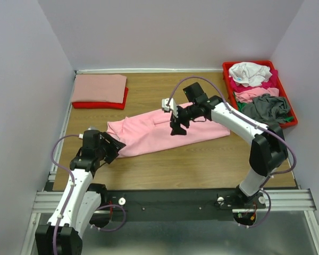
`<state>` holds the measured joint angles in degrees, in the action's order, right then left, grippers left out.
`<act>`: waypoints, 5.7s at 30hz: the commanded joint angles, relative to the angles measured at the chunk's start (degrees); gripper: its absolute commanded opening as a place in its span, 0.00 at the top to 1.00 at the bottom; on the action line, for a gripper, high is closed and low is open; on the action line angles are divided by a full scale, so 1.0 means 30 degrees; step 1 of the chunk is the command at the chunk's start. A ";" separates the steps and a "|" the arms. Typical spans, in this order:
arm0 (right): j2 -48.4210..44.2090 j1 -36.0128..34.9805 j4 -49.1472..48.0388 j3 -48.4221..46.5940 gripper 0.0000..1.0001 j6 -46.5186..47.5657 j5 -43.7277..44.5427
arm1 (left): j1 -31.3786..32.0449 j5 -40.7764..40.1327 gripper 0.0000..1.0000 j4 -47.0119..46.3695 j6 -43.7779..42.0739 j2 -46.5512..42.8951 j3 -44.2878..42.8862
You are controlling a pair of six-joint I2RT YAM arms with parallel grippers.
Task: Fold and stack the t-shirts
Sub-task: Fold the tshirt
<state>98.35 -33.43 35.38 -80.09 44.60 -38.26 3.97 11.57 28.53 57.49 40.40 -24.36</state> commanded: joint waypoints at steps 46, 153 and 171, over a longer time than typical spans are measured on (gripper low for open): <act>-0.1727 0.0069 0.1275 0.4462 0.22 0.1774 0.2528 | 0.0260 -0.2775 0.82 0.1211 0.3248 0.4607 -0.0024; -0.3370 0.4405 -0.1594 0.9736 0.27 0.6551 0.7508 | -0.0121 0.1123 0.36 -0.7285 -1.0639 0.1621 -0.4449; -0.2367 0.4376 -0.2476 1.0847 1.00 0.5991 0.9355 | -0.0179 0.1591 0.36 -0.7548 -1.0903 0.1181 -0.4068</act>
<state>91.70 -20.56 27.33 -50.37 62.50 -12.23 3.81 15.03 6.13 25.89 45.12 -37.06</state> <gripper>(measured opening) 0.011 0.646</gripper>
